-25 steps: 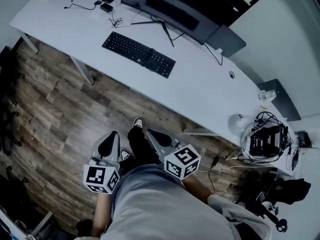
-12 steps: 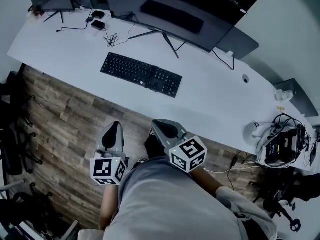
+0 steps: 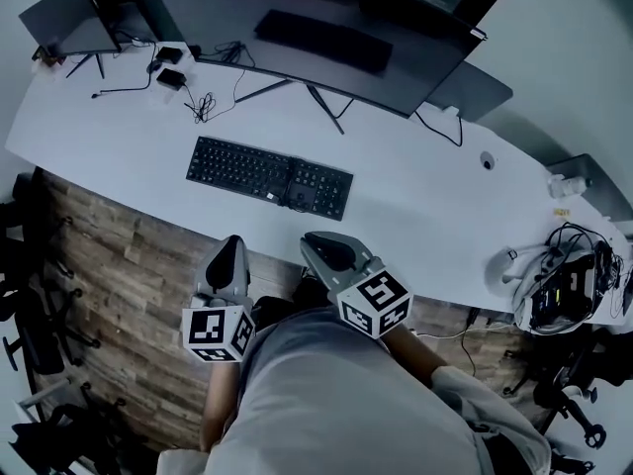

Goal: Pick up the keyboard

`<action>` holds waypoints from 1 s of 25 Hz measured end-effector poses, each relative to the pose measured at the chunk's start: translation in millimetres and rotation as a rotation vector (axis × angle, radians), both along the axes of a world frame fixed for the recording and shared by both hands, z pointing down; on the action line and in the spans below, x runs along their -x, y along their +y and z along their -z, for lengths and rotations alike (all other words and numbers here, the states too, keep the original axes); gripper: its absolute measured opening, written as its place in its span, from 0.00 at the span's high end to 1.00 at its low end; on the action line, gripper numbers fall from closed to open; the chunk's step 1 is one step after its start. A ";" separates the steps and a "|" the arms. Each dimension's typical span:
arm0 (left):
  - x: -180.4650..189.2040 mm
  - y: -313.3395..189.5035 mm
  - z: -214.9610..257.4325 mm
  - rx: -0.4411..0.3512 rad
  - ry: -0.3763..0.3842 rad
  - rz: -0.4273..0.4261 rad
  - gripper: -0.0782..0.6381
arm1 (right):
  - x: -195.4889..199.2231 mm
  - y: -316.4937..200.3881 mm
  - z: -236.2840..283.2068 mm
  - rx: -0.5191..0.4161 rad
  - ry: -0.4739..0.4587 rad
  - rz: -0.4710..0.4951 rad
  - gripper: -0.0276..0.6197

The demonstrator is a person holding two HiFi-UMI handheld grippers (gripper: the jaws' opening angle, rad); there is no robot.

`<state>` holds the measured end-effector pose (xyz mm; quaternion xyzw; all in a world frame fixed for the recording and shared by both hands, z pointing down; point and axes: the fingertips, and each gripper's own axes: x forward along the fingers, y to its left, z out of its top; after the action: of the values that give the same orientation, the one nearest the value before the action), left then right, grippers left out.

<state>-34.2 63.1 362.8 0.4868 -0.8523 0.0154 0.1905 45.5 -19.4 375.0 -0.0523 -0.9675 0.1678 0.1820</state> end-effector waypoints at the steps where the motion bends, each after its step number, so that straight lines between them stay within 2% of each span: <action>1: 3.0 -4.0 -1.0 0.006 0.004 -0.001 0.89 | 1.1 -6.0 -1.1 0.008 0.003 -0.013 0.90; 7: 34.7 -19.4 -9.7 0.048 0.027 -0.066 0.89 | 18.8 -19.7 -18.3 0.049 0.062 -0.098 0.90; 9: 46.6 -24.5 -11.4 0.047 0.027 -0.106 0.89 | 23.3 -20.4 -27.1 0.044 0.122 -0.131 0.95; 11: 64.4 -34.7 -12.6 0.044 0.018 -0.161 0.89 | 32.5 -23.1 -31.9 0.044 0.162 -0.174 0.95; 17: 113.2 -64.4 -9.1 0.060 -0.022 -0.364 0.89 | 65.2 -19.9 -29.7 0.083 0.179 -0.319 0.95; 20: 130.4 -75.8 -10.8 0.047 -0.015 -0.446 0.89 | 77.6 -21.8 -30.5 0.087 0.194 -0.395 0.95; 25: 144.7 -82.5 -23.8 0.054 0.013 -0.570 0.89 | 92.8 -10.6 -43.6 0.148 0.217 -0.502 0.95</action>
<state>-178.9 -19.5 386.6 0.7016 -0.6792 0.0879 0.1968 -47.3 -30.0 418.6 0.1942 -0.9101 0.2822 0.2330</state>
